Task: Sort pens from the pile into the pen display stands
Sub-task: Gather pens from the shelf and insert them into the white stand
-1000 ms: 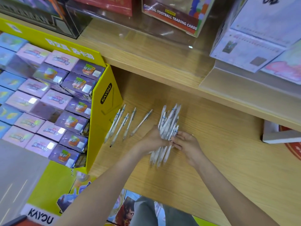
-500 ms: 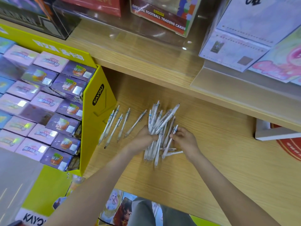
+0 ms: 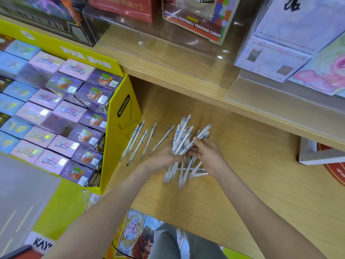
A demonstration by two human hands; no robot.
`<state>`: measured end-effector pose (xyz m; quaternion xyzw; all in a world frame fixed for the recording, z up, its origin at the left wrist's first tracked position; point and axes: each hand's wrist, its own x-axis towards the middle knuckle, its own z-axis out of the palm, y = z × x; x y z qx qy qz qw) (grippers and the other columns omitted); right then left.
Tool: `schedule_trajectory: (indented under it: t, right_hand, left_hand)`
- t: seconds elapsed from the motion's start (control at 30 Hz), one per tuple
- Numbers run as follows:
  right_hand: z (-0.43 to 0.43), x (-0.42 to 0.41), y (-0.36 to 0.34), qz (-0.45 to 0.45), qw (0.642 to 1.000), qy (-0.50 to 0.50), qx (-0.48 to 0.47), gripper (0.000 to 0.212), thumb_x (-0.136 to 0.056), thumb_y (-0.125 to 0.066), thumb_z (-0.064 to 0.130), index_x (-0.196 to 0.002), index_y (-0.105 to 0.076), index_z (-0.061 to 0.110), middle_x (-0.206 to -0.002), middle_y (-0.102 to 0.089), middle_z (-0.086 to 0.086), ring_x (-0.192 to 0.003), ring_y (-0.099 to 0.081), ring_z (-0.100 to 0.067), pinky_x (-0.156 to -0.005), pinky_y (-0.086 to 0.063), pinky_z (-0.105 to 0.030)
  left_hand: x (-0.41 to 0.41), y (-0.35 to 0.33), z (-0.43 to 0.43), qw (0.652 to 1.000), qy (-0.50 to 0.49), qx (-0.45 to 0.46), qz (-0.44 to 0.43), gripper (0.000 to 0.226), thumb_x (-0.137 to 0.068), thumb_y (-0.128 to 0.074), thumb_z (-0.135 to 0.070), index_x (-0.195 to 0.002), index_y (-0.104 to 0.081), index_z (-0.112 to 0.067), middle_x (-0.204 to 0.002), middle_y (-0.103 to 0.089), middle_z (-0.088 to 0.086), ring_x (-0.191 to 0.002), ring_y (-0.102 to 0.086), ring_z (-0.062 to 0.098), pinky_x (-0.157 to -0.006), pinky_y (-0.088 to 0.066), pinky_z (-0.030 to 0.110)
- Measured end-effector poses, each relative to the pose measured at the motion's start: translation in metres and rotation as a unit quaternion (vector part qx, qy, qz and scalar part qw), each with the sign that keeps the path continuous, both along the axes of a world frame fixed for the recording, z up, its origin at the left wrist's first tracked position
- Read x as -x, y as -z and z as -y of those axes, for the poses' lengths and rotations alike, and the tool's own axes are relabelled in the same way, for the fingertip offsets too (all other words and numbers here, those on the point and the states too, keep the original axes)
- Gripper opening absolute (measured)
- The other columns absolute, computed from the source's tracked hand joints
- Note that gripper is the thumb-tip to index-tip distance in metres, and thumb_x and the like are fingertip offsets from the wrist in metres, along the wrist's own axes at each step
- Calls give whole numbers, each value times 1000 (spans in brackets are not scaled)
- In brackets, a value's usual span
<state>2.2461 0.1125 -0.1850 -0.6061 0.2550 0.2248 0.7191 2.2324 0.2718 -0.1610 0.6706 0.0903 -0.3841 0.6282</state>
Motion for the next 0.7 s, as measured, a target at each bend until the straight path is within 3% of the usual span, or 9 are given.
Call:
schedule_trajectory:
  t: [0.13, 0.23, 0.33, 0.47, 0.53, 0.6, 0.7]
  right_hand:
    - [6, 1, -7, 2, 999, 2, -49, 24, -95, -56, 16, -112, -60, 0, -101, -70, -13, -87, -68, -23, -74, -54, -31]
    - [14, 0, -9, -21, 992, 24, -123, 27, -90, -60, 11, -115, -58, 2, -97, -71, -8, -86, -67, -20, -74, -55, -30]
    - [20, 0, -11, -45, 981, 56, -178, 19, -84, -62, 9, -102, -64, 7, -89, -72, -5, -85, -66, -18, -75, -54, -28]
    - [27, 4, -9, -27, 969, 162, -184, 6, -90, -58, 6, -94, -61, 10, -82, -68, -5, -76, -65, -16, -73, -54, -28]
    - [35, 7, -6, -24, 966, 201, -159, 10, -92, -54, 1, -92, -57, 11, -78, -66, -4, -76, -62, -16, -73, -54, -27]
    - [44, 10, -5, -21, 965, 220, -143, 15, -92, -51, -1, -89, -55, 13, -75, -66, -4, -76, -62, -16, -71, -54, -25]
    - [60, 15, -3, 3, 956, 252, -150, 17, -94, -50, 0, -86, -54, 14, -76, -65, -3, -76, -62, -14, -64, -56, -21]
  left_hand:
    - [0, -2, 2, 999, 35, 6, -1, 49, -91, -64, -10, -122, -41, -39, -113, -55, -26, -104, -53, -12, -76, -44, 4]
    - [-4, -2, 7, 997, 81, -3, 4, 54, -90, -64, -9, -133, -39, -30, -118, -57, -19, -104, -54, -5, -82, -42, 9]
    - [-7, -2, 11, 997, 82, -13, 5, 48, -90, -64, -5, -121, -34, -27, -95, -51, -21, -85, -48, -8, -68, -41, 3]
    - [-5, 2, 7, 997, 76, -32, -9, 48, -80, -69, 4, -121, -51, -13, -85, -66, -2, -79, -63, 10, -85, -52, 24]
    - [-3, 4, 5, 996, 75, -41, -18, 45, -82, -69, 2, -117, -51, -18, -85, -65, 0, -73, -62, 9, -78, -52, 19]
    - [0, 4, 3, 995, 79, -54, -29, 53, -82, -71, -5, -128, -47, -14, -95, -67, 5, -80, -63, 12, -81, -50, 21]
    - [7, 2, 1, 993, 87, -74, -30, 89, -69, -78, -27, -144, -32, -12, -126, -60, 13, -113, -57, 24, -103, -40, 32]
